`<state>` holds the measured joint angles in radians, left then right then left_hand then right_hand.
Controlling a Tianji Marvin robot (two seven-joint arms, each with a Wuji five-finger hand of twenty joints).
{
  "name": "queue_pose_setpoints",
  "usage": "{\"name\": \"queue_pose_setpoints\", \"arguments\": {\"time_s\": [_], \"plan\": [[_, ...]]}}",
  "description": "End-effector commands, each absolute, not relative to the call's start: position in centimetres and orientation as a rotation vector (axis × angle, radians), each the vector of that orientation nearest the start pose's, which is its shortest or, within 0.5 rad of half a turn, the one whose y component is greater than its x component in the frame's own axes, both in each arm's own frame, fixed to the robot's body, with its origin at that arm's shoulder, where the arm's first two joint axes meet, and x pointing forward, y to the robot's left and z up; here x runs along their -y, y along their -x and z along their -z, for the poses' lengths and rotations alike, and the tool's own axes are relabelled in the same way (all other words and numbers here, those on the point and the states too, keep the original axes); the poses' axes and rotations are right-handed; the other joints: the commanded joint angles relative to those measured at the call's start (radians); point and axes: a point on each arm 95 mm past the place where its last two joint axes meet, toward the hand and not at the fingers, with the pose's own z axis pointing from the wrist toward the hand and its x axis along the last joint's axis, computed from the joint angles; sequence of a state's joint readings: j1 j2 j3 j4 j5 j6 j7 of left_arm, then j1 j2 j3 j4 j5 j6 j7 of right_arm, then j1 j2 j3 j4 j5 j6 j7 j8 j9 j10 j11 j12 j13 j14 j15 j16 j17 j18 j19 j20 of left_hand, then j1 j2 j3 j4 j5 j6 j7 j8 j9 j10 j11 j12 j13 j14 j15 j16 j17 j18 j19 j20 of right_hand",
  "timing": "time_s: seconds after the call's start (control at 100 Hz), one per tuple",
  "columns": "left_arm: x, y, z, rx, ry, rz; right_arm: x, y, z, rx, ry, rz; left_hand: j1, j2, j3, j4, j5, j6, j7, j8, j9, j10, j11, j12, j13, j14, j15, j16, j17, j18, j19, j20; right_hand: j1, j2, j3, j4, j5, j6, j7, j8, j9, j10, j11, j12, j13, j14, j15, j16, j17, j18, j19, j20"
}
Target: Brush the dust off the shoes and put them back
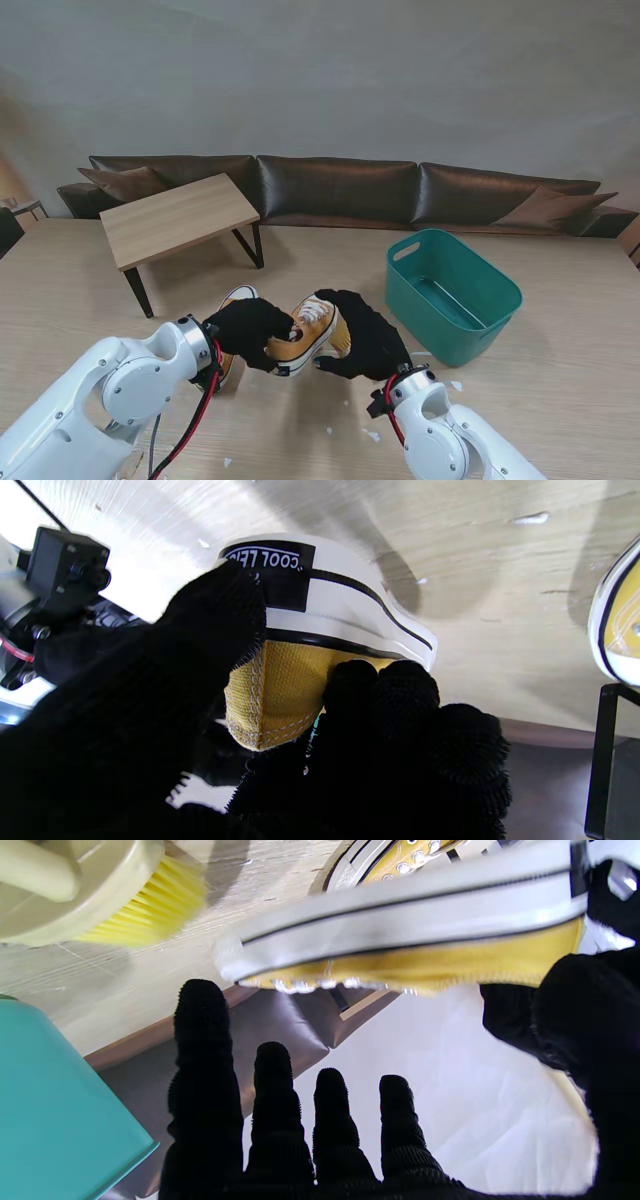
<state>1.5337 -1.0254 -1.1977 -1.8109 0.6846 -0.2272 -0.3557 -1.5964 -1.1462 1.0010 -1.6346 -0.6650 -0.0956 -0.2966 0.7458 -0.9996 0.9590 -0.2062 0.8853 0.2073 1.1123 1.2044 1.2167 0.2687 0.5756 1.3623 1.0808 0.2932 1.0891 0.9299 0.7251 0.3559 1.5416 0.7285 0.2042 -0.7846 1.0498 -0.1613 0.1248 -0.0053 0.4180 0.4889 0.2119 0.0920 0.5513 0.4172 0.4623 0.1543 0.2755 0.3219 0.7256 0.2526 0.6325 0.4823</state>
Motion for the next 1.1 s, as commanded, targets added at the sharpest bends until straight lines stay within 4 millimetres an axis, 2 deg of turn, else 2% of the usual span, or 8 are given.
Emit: {"name": "queue_pose_setpoints", "arguments": {"time_s": [0.0,0.14,0.31,0.56,0.71,0.83,0.94,1.09], "plan": [[5.0,-38.3,24.4,-1.872,1.188,1.809,-9.6,-35.3,33.4,1.651,1.745,2.583,0.195,0.126,0.208,0.112,0.102,0.134,0.483,0.144,0.05,-0.104,0.068,0.042,0.042,-0.034,0.027,0.015,0.015,-0.035,0.041,0.024,-0.057,-0.058,0.033,-0.029,-0.056,0.027,-0.083,-0.01,-0.042,0.0,-0.057,-0.037,-0.064,-0.006,-0.027,-0.017,-0.618,-0.03,-0.066,-0.028],[4.9,-38.3,23.2,-1.876,1.201,1.825,-10.1,-35.2,33.8,1.675,1.712,2.596,0.196,0.131,0.205,0.112,0.099,0.136,0.481,0.148,0.049,-0.103,0.067,0.043,0.041,-0.034,0.03,0.014,0.014,-0.031,0.039,0.028,-0.089,-0.096,0.073,-0.045,-0.013,0.093,-0.365,0.19,-0.048,0.022,-0.156,-0.047,-0.097,0.011,-0.053,-0.021,-0.649,-0.021,-0.18,0.004],[5.2,-38.3,21.9,-1.886,1.239,1.856,-10.9,-35.2,33.9,1.738,1.676,2.631,0.199,0.137,0.199,0.111,0.093,0.14,0.479,0.153,0.046,-0.099,0.066,0.046,0.038,-0.032,0.032,0.014,0.01,-0.023,0.038,0.032,-0.102,-0.101,0.093,-0.052,0.009,0.196,-0.446,0.129,-0.061,0.058,-0.251,-0.059,-0.146,0.027,-0.089,-0.035,-0.733,-0.028,-0.271,0.005],[5.8,-38.3,20.9,-1.905,1.25,1.88,-12.2,-35.5,33.6,1.768,1.624,2.73,0.201,0.144,0.191,0.111,0.089,0.141,0.476,0.16,0.043,-0.098,0.064,0.048,0.034,-0.031,0.034,0.013,0.009,-0.018,0.036,0.035,-0.114,-0.084,0.095,-0.053,0.012,0.257,-0.433,0.117,-0.061,0.078,-0.256,-0.007,-0.145,0.038,-0.073,-0.025,-0.75,-0.023,-0.285,0.023],[6.1,-38.2,20.8,-1.935,1.255,1.875,-12.6,-36.0,33.4,1.82,1.617,2.837,0.201,0.146,0.186,0.111,0.088,0.142,0.475,0.164,0.042,-0.099,0.063,0.05,0.032,-0.031,0.034,0.012,0.007,-0.016,0.034,0.037,-0.091,-0.012,0.027,-0.031,0.008,0.256,-0.413,0.172,-0.054,0.092,-0.206,0.027,-0.142,0.05,-0.002,-0.001,-0.742,-0.011,-0.292,0.052],[6.1,-38.2,20.8,-1.951,1.26,1.868,-12.8,-36.3,33.3,1.833,1.621,2.879,0.203,0.148,0.184,0.111,0.086,0.143,0.473,0.166,0.04,-0.096,0.062,0.051,0.031,-0.031,0.035,0.012,0.006,-0.016,0.033,0.038,-0.061,0.042,-0.033,-0.009,0.006,0.224,-0.292,0.264,-0.048,0.088,-0.083,0.033,-0.112,0.062,0.069,0.013,-0.716,0.003,-0.297,0.071],[6.2,-38.2,20.8,-1.955,1.26,1.869,-12.9,-36.4,33.3,1.835,1.587,2.898,0.203,0.15,0.18,0.11,0.084,0.144,0.472,0.169,0.039,-0.096,0.061,0.051,0.027,-0.03,0.034,0.011,0.001,-0.016,0.03,0.039,-0.024,0.044,-0.038,0.001,0.06,0.169,0.014,0.127,-0.027,0.057,0.134,0.043,-0.037,0.062,0.12,0.024,-0.65,0.021,-0.279,0.088],[6.3,-38.3,20.7,-1.947,1.255,1.879,-13.2,-36.4,33.7,1.782,1.521,2.942,0.207,0.154,0.172,0.107,0.082,0.145,0.47,0.173,0.036,-0.095,0.057,0.05,0.026,-0.03,0.034,0.011,0.0,-0.015,0.029,0.042,0.053,0.094,0.005,0.016,0.289,0.062,0.338,-0.001,0.288,-0.05,0.167,0.034,0.146,0.04,0.161,0.034,-0.543,0.051,-0.228,0.078]]}}
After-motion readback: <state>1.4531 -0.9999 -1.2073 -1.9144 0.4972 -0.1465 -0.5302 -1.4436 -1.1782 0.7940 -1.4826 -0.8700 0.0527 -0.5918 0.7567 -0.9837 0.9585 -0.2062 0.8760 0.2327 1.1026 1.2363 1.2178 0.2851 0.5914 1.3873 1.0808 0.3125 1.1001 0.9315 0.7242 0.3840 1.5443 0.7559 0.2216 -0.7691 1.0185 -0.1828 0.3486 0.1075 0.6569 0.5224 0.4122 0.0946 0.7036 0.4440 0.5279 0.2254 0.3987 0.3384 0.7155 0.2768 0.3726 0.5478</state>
